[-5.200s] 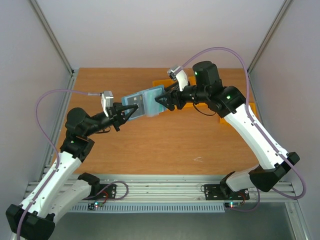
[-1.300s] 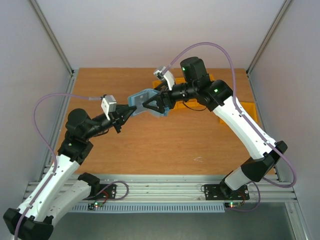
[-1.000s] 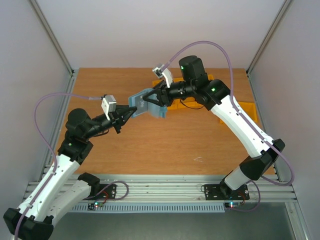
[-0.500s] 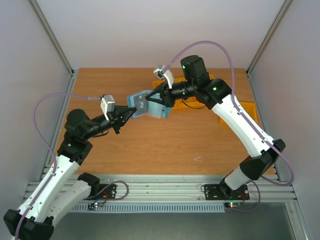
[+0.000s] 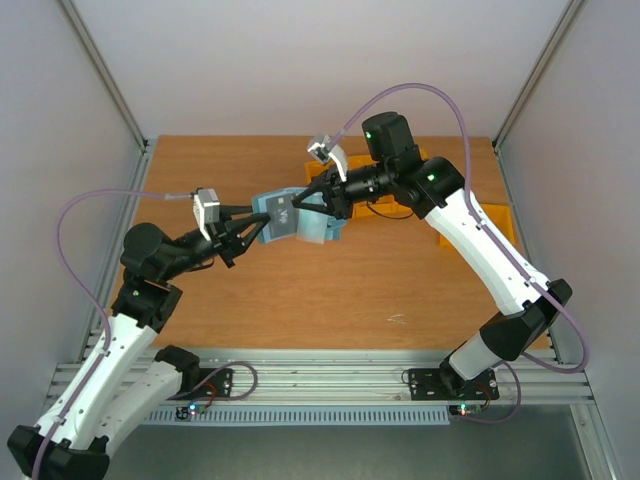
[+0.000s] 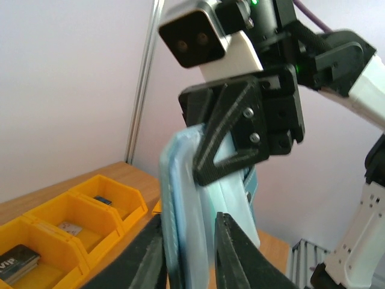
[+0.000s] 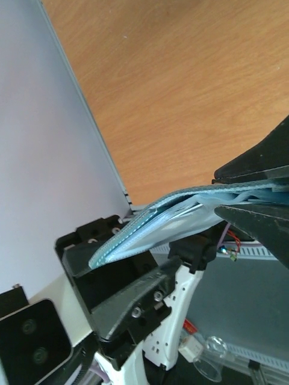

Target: Take the credit cards out of the card holder

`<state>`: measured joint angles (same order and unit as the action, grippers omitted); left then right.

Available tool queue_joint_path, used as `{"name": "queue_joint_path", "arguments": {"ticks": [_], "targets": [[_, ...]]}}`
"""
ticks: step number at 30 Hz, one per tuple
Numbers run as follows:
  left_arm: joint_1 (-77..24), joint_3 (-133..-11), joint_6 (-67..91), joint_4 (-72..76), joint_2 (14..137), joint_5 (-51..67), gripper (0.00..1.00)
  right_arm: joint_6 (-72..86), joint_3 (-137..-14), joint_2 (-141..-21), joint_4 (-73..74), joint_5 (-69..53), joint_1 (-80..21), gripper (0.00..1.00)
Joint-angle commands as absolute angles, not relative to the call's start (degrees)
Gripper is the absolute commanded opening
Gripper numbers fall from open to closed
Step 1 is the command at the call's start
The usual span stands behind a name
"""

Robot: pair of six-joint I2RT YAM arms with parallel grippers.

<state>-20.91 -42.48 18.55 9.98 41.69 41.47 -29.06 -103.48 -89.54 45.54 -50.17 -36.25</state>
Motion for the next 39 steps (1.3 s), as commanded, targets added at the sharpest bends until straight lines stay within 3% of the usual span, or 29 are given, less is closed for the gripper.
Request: {"name": "queue_joint_path", "arguments": {"ticks": [1,25,31,39], "targets": [[-19.8,-43.5,20.1,16.8,40.8,38.9,0.2,-30.7,-103.9,-88.3,48.0,-52.4,-36.0,0.01],[-19.0,-43.5,16.5,12.6,41.7,33.1,0.0,-32.0,-106.0,-88.3,49.5,-56.5,-35.7,0.01],[-19.1,-43.4,15.5,12.1,42.4,35.2,0.01,-31.9,-107.2,-88.8,49.3,-58.1,-35.7,0.01],[-21.0,-42.9,15.8,11.8,43.4,39.1,0.13,-30.5,-107.4,-89.7,47.8,-59.2,-35.7,0.01]]}}
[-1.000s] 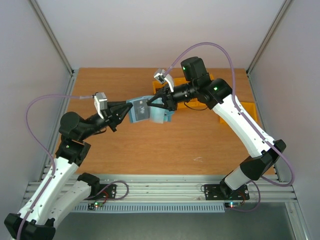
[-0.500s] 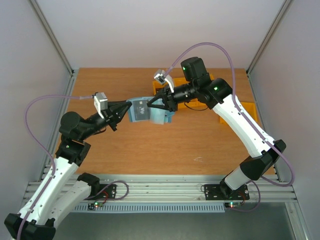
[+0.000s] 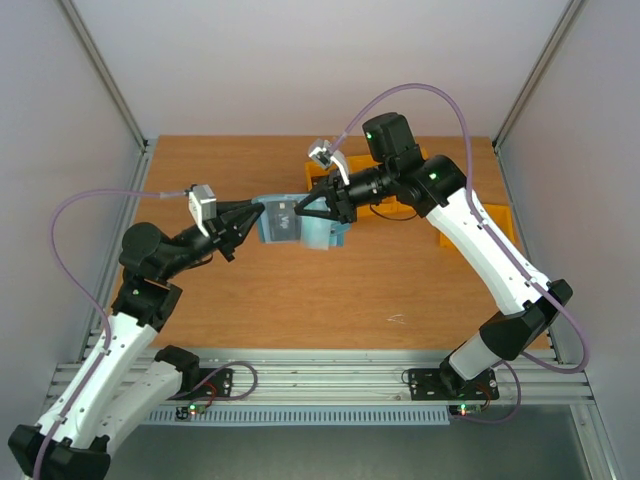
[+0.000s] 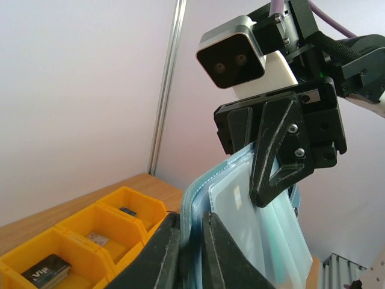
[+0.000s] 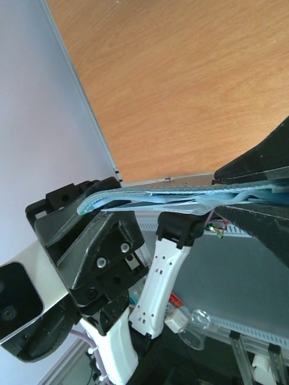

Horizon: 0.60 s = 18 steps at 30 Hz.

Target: Take the credit cards out of the card holder

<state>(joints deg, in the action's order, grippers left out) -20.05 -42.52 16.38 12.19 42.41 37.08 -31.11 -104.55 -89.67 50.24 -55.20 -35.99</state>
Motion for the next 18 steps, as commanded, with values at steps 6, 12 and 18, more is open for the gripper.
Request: {"name": "queue_joint_path", "arguments": {"ticks": [6,12,18], "targets": [[-22.3,-42.4,15.8,12.0,43.8,40.7,0.17,-30.4,-107.4,-89.7,46.9,-59.7,-35.8,0.01],[-23.5,-42.3,14.4,12.7,44.1,46.3,0.35,-29.4,-107.1,-90.1,45.9,-58.9,-35.7,0.01],[-24.9,-41.8,13.2,12.8,44.2,44.9,0.15,-27.4,-106.9,-91.0,43.0,-60.0,-35.9,0.01]]}}
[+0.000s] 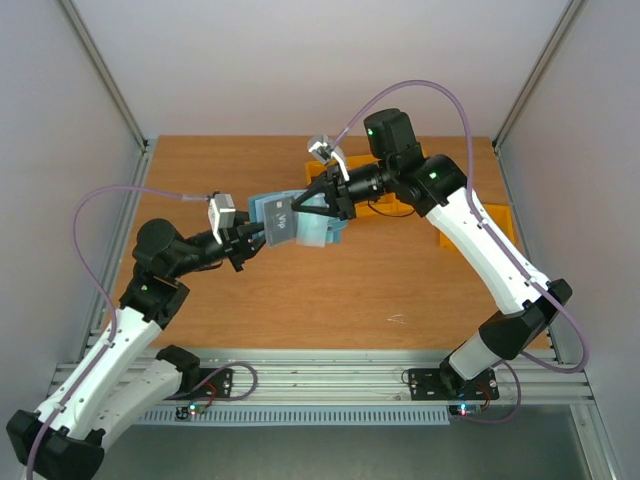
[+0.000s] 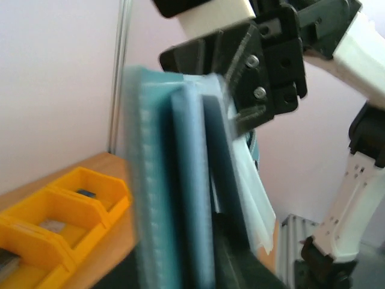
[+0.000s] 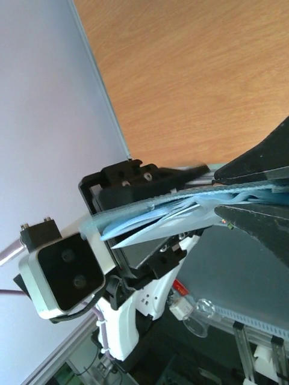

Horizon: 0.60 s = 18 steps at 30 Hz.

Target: Take the credit cards out of the card holder

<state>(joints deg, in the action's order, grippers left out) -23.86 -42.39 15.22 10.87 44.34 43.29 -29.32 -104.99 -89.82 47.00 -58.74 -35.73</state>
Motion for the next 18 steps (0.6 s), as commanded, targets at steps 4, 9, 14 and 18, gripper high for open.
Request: {"name": "queue_joint_path", "arguments": {"ticks": [4,9,14,18], "targets": [[-25.0,-42.4,9.4,9.3,43.8,36.7,0.0,-29.7,-106.5,-90.5,45.2,-56.5,-35.6,0.28],[-25.0,-41.7,-24.6,-4.6,44.0,16.1,0.0,-27.3,-101.9,-86.6,45.3,-40.2,-31.8,0.65],[-24.0,-32.2,-79.4,7.3,46.0,-3.2,0.0,-28.0,-100.5,-84.9,49.8,-26.5,-31.0,0.69],[-23.9,-40.8,-69.1,-4.6,46.7,-3.4,0.0,-26.9,-100.2,-85.4,49.4,-32.6,-31.3,0.65]]}}
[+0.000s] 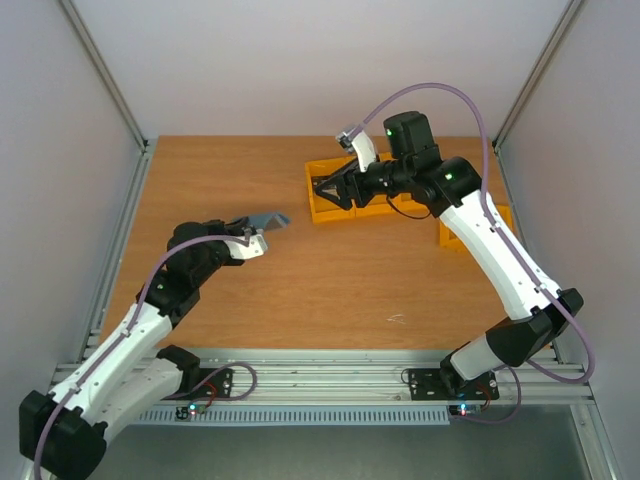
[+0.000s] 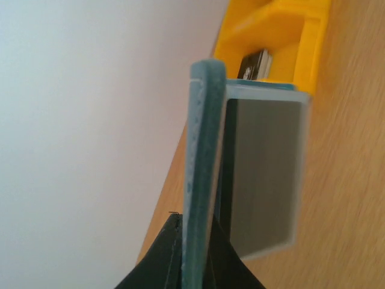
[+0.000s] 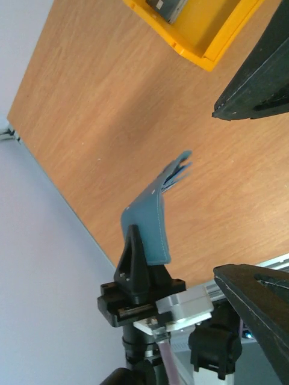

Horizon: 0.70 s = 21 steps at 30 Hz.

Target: Take the credit cards out of the card holder

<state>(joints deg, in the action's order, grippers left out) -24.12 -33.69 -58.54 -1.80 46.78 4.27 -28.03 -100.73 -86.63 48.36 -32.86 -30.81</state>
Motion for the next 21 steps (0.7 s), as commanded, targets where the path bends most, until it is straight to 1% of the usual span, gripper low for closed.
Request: {"name": "queue_joint_path", "arguments": {"ticks": [1,5,9,12,14,18,21], "targets": [[-23.8,-43.2,-62.5,-8.4,46.9,-1.8,0.0,-26.7,-100.1,-85.6,48.9,-34.0,-31.6,0.64],[-23.8,-49.2,-40.8,-19.9,46.5,10.7,0.0,-27.8,-99.4,-85.8,46.6,-39.0,-33.8,0.64],[-23.6,-50.2,-19.8,-20.8,45.8,19.4,0.0,-26.8,-97.0,-84.7,43.3,-41.1,-34.4,0.68],[-22.8,-50.3,-10.0,-19.0,45.7,23.6,0.0,-25.2,-94.7,-83.8,40.7,-41.2,-34.5,0.72],[-22.1,-50.1,-3.2,-16.1,45.3,25.7,0.0,-23.9,-93.1,-83.7,39.1,-41.5,-34.4,0.78],[-21.0,-49.4,7.7,-10.0,44.6,30.4,0.0,-23.0,-91.6,-83.6,37.6,-42.1,-34.7,0.8],[-20.8,-48.8,11.6,-6.9,44.2,33.3,0.0,-23.0,-90.7,-83.4,36.1,-45.8,-34.7,0.81]]}}
